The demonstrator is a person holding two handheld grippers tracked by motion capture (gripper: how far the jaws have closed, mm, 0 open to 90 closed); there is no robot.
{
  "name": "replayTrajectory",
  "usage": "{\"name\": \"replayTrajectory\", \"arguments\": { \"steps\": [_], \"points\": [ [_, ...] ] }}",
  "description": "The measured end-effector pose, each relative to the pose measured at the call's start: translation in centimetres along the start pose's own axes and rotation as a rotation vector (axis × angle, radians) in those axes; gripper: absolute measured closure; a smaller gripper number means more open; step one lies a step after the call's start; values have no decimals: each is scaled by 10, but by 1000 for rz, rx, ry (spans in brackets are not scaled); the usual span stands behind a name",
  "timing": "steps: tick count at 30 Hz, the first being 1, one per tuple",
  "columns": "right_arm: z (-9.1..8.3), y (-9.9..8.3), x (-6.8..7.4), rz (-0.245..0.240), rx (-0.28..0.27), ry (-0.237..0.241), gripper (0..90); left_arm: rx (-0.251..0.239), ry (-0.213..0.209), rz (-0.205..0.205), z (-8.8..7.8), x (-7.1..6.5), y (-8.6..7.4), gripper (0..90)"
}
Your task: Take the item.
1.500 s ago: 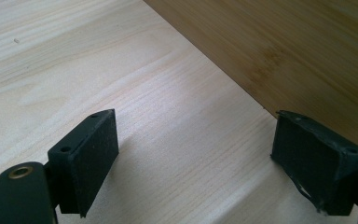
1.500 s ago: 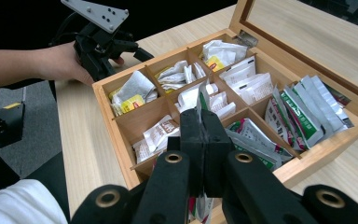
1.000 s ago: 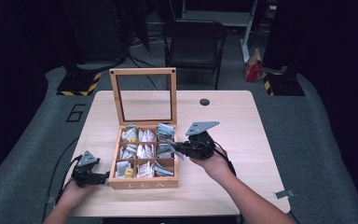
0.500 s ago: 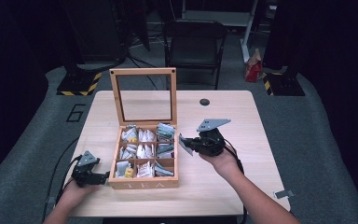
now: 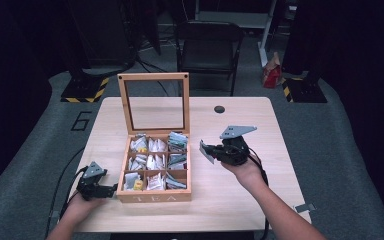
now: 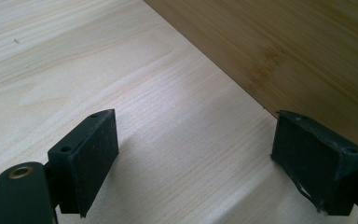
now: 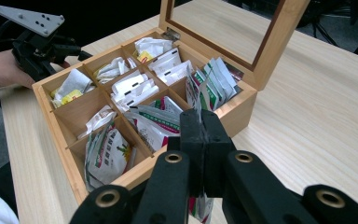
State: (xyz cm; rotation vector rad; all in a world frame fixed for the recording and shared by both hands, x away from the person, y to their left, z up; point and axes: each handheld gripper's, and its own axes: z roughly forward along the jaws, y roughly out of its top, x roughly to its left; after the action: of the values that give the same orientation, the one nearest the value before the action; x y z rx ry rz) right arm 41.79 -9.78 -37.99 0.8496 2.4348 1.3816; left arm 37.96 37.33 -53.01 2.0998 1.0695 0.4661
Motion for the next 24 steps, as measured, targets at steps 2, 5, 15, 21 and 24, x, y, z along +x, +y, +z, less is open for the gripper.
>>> {"name": "replayTrajectory", "arguments": {
  "steps": [2, 5, 15, 21, 24],
  "points": [
    [-1, 0, -1, 2, -1, -8, 898, 0, 0, 0, 0, 0, 0, 140],
    [-3, -1, -3, 8, -2, -12, 899, 0, 0, 0, 0, 0, 0, 140],
    [-11, -5, -11, 13, -9, -39, 898, 0, 0, 0, 0, 0, 0, 140],
    [-15, -9, -16, 17, -15, -55, 899, 0, 1, 0, 0, 0, 0, 140],
    [-17, -12, -18, 17, -12, -66, 898, 0, 0, 0, 0, 0, 0, 140]
  ]
}}
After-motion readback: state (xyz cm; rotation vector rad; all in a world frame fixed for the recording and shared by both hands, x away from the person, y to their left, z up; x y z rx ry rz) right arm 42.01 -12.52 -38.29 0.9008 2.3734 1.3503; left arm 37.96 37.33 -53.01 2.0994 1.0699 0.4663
